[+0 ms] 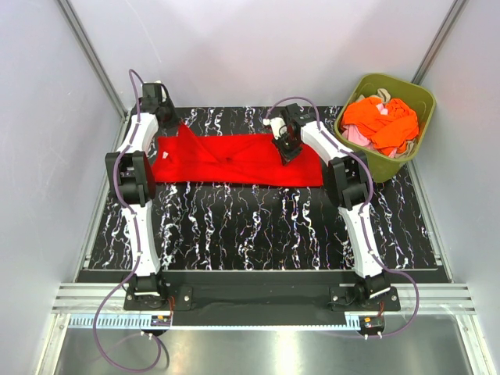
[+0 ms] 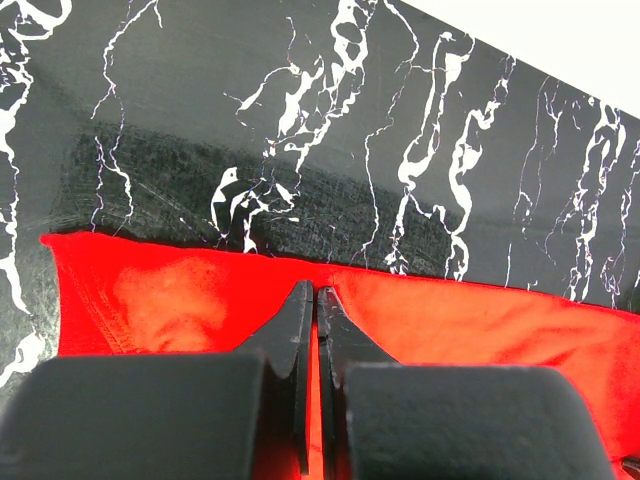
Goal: Fold and stack the t-shirts
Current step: Fold the tshirt
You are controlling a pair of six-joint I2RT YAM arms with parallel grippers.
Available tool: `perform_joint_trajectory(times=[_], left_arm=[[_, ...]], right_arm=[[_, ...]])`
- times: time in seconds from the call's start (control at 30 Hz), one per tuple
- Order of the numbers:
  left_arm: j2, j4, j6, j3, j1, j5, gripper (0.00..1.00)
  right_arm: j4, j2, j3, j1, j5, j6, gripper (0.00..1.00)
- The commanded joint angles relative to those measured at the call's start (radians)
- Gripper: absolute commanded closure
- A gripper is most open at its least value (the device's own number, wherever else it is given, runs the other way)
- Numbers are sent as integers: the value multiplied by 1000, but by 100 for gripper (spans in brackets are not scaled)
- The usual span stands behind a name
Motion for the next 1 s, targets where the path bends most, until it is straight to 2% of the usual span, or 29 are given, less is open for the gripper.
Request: perform_joint_trajectory(times=[0.0,0.37,0.63,0.93,0.97], left_arm=[[-3,62,-9,26,8,-26,100],[-37,62,-24,-4,13,-108,100],[-41,60,-28,-13,13,-86,100],[-41,60,-35,-15,11,-65,100],[-43,60,-34,-15,11,-63,100]], right_arm=[[-2,29,18,3,94,17,100],[49,-14,-50,-11,200,97,100],[157,-125,-137,-9,169,149,100],[178,-181,-166,-14,178,204,100],[179,-189,-163,-14,181,220,96]])
